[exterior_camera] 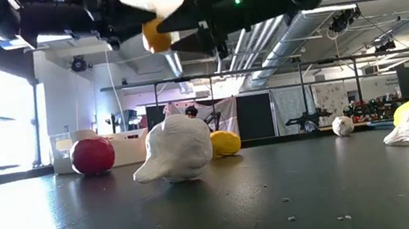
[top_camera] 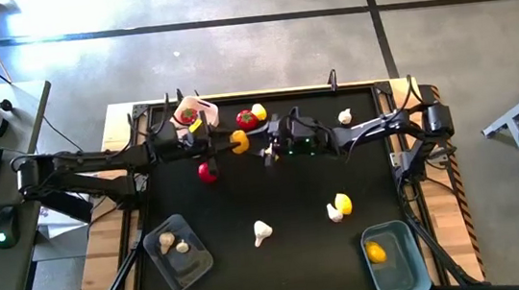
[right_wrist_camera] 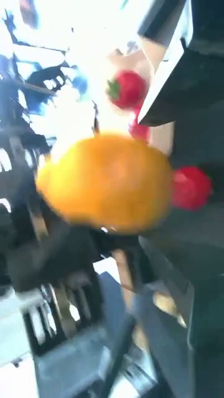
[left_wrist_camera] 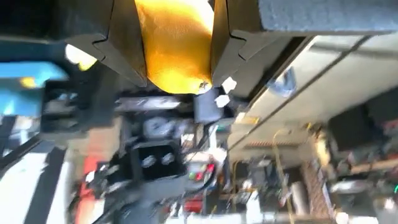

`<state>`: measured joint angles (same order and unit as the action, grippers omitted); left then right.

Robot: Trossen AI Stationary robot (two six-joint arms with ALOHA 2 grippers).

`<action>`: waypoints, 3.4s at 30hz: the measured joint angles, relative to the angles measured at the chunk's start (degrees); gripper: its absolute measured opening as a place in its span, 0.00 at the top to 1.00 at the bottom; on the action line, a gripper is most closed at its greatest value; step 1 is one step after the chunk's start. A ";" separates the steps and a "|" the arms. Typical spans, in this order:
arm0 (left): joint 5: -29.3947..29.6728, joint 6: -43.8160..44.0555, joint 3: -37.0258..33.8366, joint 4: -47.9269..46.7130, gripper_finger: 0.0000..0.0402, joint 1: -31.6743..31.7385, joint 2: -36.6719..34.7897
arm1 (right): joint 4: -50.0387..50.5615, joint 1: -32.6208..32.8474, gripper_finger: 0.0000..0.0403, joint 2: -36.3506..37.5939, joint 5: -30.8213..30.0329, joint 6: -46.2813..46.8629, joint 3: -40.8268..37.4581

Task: Sort produce into baskets
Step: Put the yellow lemon into the blue bin

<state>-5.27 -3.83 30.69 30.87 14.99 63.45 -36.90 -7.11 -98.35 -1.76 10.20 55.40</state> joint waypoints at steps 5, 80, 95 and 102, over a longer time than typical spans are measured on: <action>-0.13 -1.80 0.01 2.63 0.70 -0.29 0.83 | -3.83 0.00 0.28 -0.12 -1.11 -0.13 0.00; 0.99 -6.36 0.62 6.72 0.47 -0.25 3.07 | 91.29 60.37 0.52 27.42 10.52 105.41 0.04; 0.91 -3.44 0.62 6.64 0.47 -0.38 3.07 | 97.52 64.92 0.52 17.24 9.05 96.51 0.04; 0.91 -2.39 0.62 6.71 0.47 -0.38 3.07 | 95.83 64.76 0.52 13.08 9.37 93.85 0.04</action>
<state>-4.36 -6.22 31.31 37.58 14.61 66.52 58.94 57.65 -85.27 7.62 104.05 55.44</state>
